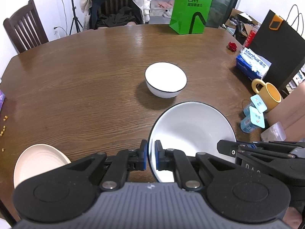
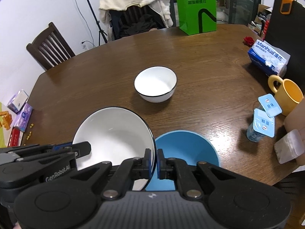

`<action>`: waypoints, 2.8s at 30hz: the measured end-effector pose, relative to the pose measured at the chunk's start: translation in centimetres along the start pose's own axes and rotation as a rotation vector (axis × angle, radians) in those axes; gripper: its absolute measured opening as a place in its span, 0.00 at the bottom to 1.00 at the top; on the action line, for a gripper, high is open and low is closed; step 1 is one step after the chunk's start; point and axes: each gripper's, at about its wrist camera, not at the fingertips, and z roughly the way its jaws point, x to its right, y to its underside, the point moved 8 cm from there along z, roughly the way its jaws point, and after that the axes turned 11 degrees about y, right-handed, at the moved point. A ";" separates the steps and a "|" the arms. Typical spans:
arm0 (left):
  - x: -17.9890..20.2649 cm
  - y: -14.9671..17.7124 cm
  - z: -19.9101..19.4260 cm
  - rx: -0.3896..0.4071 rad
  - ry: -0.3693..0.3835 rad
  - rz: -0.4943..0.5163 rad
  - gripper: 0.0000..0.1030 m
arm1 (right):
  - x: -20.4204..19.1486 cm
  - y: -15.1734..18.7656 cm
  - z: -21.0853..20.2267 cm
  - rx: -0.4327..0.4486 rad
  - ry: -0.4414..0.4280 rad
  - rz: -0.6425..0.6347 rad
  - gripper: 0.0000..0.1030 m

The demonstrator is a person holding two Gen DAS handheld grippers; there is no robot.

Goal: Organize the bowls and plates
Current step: 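Lower the held white bowl over the blue bowl with both grippers, then set the white bowl down inside the blue bowl with both grippers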

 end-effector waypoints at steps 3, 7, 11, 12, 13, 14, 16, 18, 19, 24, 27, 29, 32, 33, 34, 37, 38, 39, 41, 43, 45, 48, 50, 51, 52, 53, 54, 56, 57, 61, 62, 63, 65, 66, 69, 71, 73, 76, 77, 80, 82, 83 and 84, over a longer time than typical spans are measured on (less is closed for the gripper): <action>0.6 0.0 0.3 -0.004 0.008 0.011 0.08 | 0.7 0.1 0.0 0.000 0.006 0.011 0.05; 1.6 0.0 0.7 -0.012 0.015 0.028 0.08 | 1.7 0.2 0.0 -0.001 0.015 0.026 0.05; 2.4 0.0 1.3 -0.021 0.025 0.042 0.08 | 2.8 0.4 0.0 -0.004 0.025 0.040 0.05; 2.6 0.0 1.4 -0.023 0.028 0.046 0.08 | 3.0 0.5 0.0 -0.004 0.028 0.043 0.05; 2.8 0.0 1.5 -0.024 0.030 0.049 0.08 | 3.3 0.5 0.0 -0.005 0.031 0.048 0.05; 3.0 0.0 1.6 -0.026 0.033 0.053 0.08 | 3.6 0.6 0.1 -0.007 0.033 0.051 0.05; 3.4 0.0 1.9 -0.028 0.038 0.059 0.08 | 4.0 0.6 0.2 -0.009 0.039 0.058 0.05; 3.8 0.0 2.2 -0.032 0.042 0.064 0.08 | 4.4 0.7 0.3 -0.010 0.043 0.064 0.05; 3.9 0.0 2.3 -0.034 0.044 0.066 0.08 | 4.7 0.7 0.4 -0.012 0.046 0.067 0.05; 4.5 0.1 2.9 -0.045 0.054 0.074 0.08 | 5.5 1.0 0.8 -0.020 0.055 0.079 0.05; 4.6 0.2 3.3 -0.053 0.061 0.077 0.08 | 5.8 1.1 1.0 -0.025 0.061 0.087 0.05; 4.6 0.3 3.7 -0.060 0.064 0.077 0.08 | 6.1 1.3 1.3 -0.032 0.065 0.090 0.05; 4.8 0.4 4.2 -0.070 0.069 0.078 0.08 | 6.3 1.5 1.6 -0.041 0.069 0.096 0.05; 4.9 0.4 4.4 -0.073 0.070 0.078 0.08 | 6.3 1.5 1.7 -0.045 0.069 0.098 0.05; 4.9 0.4 4.6 -0.077 0.071 0.079 0.08 | 6.4 1.6 1.8 -0.048 0.070 0.099 0.05; 4.9 0.6 5.1 -0.089 0.074 0.081 0.08 | 6.7 1.8 2.3 -0.059 0.072 0.103 0.05; 4.8 0.6 5.3 -0.093 0.075 0.082 0.08 | 6.8 1.8 2.4 -0.063 0.073 0.104 0.05; 4.9 0.7 5.4 -0.096 0.076 0.083 0.08 | 6.8 1.9 2.6 -0.067 0.074 0.105 0.05; 5.0 0.8 5.8 -0.103 0.076 0.085 0.08 | 6.9 2.0 2.9 -0.074 0.076 0.106 0.05; 5.0 0.9 6.2 -0.110 0.076 0.087 0.08 | 7.0 2.1 3.2 -0.081 0.080 0.109 0.05; 5.0 1.0 6.5 -0.117 0.078 0.088 0.08 | 7.1 2.2 3.5 -0.086 0.084 0.110 0.05; 5.1 1.0 7.0 -0.124 0.081 0.091 0.08 | 7.3 2.3 3.9 -0.094 0.087 0.113 0.05; 5.2 1.0 7.3 -0.130 0.084 0.093 0.08 | 7.4 2.3 4.2 -0.099 0.090 0.116 0.05; 5.2 1.1 7.4 -0.132 0.085 0.094 0.08 | 7.5 2.4 4.4 -0.101 0.092 0.117 0.05; 5.2 1.1 7.5 -0.135 0.086 0.095 0.08 | 7.6 2.4 4.6 -0.104 0.095 0.118 0.05; 5.2 1.2 7.7 -0.137 0.087 0.095 0.08 | 7.6 2.4 4.8 -0.107 0.096 0.119 0.05; 5.3 1.2 7.8 -0.140 0.086 0.096 0.08 | 7.7 2.5 4.9 -0.110 0.096 0.120 0.05; 5.3 1.3 8.2 -0.145 0.085 0.100 0.08 | 7.8 2.6 5.2 -0.116 0.096 0.122 0.05; 5.3 1.4 8.4 -0.148 0.085 0.102 0.08 | 7.8 2.6 5.4 -0.119 0.097 0.122 0.05; 5.5 1.6 9.0 -0.160 0.085 0.106 0.08 | 8.0 2.8 6.1 -0.132 0.102 0.126 0.05; 5.5 1.6 9.2 -0.164 0.086 0.106 0.08 | 8.0 2.8 6.2 -0.135 0.103 0.127 0.05; 5.5 1.7 9.3 -0.166 0.087 0.107 0.08 | 8.1 2.9 6.3 -0.137 0.104 0.128 0.05; 5.5 1.8 9.6 -0.171 0.087 0.110 0.08 | 8.2 3.0 6.6 -0.143 0.106 0.130 0.05; 5.6 1.8 9.7 -0.173 0.088 0.111 0.08 | 8.2 3.0 6.8 -0.146 0.107 0.131 0.05; 5.5 1.8 10.0 -0.179 0.087 0.112 0.08 | 8.3 3.1 7.1 -0.151 0.108 0.135 0.05; 5.5 1.9 10.2 -0.184 0.086 0.112 0.08 | 8.3 3.2 7.3 -0.155 0.107 0.138 0.05; 5.5 2.0 10.5 -0.188 0.085 0.111 0.08 | 8.4 3.3 7.5 -0.160 0.107 0.140 0.05; 5.4 2.1 10.8 -0.194 0.084 0.110 0.08 | 8.3 3.4 7.8 -0.167 0.105 0.141 0.05; 5.4 2.1 10.9 -0.196 0.083 0.110 0.08 | 8.3 3.5 7.9 -0.169 0.105 0.141 0.05; 5.3 2.2 11.2 -0.201 0.080 0.111 0.08 | 8.2 3.5 8.2 -0.173 0.105 0.139 0.05; 5.2 2.2 11.4 -0.203 0.078 0.111 0.08 | 8.3 3.6 8.4 -0.175 0.105 0.138 0.05; 5.2 2.2 11.5 -0.205 0.079 0.110 0.08 | 8.3 3.6 8.5 -0.177 0.104 0.138 0.05; 5.2 2.2 11.6 -0.207 0.079 0.110 0.08 | 8.3 3.6 8.6 -0.178 0.104 0.138 0.05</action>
